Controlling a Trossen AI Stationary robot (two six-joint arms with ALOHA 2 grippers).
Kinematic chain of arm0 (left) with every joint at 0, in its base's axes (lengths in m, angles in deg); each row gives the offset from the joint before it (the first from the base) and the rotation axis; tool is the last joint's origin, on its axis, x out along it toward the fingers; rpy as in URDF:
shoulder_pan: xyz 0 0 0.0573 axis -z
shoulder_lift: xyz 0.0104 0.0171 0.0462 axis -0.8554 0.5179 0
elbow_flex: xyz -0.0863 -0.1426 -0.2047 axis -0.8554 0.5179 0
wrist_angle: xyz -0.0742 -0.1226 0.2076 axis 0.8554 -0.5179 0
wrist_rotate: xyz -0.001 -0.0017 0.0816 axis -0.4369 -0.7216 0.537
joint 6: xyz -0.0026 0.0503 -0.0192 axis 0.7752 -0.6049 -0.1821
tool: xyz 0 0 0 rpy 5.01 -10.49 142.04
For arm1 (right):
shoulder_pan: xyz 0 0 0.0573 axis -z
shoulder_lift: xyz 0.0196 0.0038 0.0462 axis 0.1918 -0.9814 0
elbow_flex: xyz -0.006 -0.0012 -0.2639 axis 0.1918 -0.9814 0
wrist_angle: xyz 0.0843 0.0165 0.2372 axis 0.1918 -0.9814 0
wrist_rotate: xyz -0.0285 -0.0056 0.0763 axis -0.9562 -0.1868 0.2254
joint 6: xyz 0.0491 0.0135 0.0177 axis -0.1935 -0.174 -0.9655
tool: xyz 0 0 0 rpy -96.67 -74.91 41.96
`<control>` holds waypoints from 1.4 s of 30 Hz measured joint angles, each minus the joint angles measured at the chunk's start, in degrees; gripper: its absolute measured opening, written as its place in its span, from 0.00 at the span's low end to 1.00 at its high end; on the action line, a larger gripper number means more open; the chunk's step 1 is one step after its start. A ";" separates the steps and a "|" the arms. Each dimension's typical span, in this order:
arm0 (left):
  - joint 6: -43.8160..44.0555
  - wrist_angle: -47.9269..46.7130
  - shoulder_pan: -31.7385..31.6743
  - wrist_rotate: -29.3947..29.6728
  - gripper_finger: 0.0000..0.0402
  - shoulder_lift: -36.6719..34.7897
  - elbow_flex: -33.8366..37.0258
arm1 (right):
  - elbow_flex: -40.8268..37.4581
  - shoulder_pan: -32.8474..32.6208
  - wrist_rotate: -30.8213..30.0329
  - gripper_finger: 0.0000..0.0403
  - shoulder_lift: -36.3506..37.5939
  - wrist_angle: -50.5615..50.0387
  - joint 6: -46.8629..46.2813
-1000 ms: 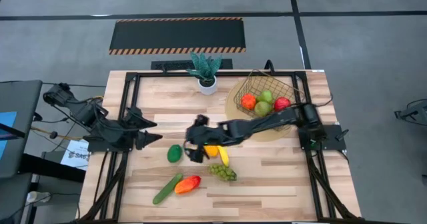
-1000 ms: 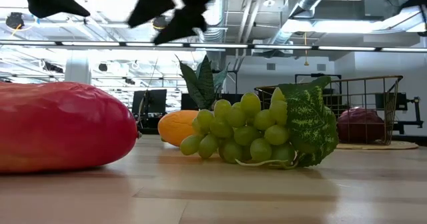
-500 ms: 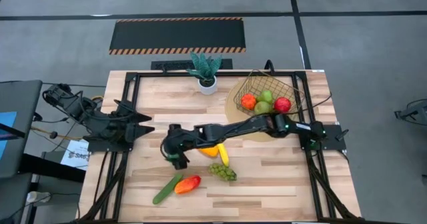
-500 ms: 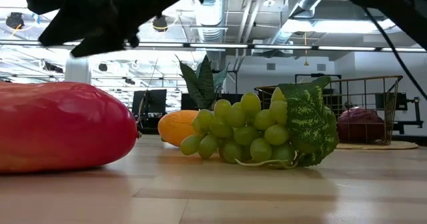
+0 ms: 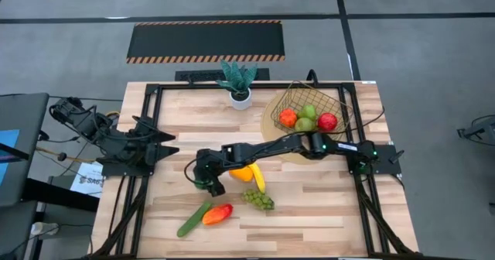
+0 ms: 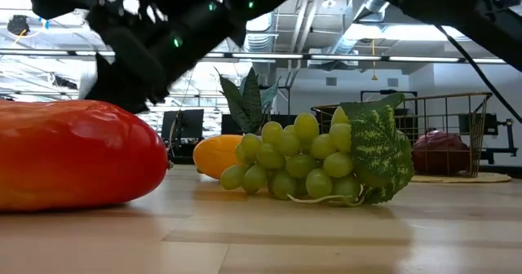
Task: Build produce basket
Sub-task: Put the green lime into the wire basket
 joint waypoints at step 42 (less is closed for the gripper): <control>0.21 -0.05 0.00 4.96 0.99 0.02 -0.01 | -0.05 13.22 -4.33 0.76 31.80 -46.00 -6.79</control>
